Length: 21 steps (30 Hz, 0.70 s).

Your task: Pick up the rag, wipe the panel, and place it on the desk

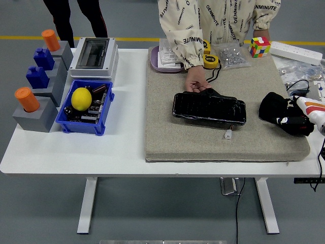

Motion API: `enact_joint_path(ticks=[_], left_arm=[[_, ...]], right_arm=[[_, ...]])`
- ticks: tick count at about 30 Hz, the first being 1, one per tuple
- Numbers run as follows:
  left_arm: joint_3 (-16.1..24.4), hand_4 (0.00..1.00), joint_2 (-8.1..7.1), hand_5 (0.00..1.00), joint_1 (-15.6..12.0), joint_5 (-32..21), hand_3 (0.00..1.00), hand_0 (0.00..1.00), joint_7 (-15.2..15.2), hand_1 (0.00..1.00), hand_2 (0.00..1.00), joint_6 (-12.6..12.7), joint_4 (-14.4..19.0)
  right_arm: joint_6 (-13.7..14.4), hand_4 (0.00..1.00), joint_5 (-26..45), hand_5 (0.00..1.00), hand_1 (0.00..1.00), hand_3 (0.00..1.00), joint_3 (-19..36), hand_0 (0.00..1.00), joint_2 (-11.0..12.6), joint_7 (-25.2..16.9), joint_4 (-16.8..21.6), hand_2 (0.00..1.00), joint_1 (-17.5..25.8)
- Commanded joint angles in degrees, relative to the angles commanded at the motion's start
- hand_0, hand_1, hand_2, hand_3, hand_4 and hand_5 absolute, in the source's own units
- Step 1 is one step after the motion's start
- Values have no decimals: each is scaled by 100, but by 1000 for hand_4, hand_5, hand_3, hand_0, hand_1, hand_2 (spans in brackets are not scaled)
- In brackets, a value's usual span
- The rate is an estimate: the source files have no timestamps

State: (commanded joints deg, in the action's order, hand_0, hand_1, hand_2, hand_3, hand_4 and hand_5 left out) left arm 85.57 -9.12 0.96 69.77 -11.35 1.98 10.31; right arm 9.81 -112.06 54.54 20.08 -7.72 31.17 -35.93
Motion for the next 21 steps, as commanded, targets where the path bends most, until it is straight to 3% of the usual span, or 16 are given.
enact_joint_path(ticks=[20, 21], left_arm=[[-59, 598, -5, 473, 5, -24, 566, 652, -1, 696, 741, -4, 0], [-61, 598, -4, 473, 6, -26, 566, 651, 0, 696, 742, -4, 0]], right_arm=[[398, 998, -60, 659, 681, 765, 495, 708, -350, -172, 46, 754, 157], [429, 998, -52, 650, 659, 748, 529, 669, -377, -189, 49, 732, 178]])
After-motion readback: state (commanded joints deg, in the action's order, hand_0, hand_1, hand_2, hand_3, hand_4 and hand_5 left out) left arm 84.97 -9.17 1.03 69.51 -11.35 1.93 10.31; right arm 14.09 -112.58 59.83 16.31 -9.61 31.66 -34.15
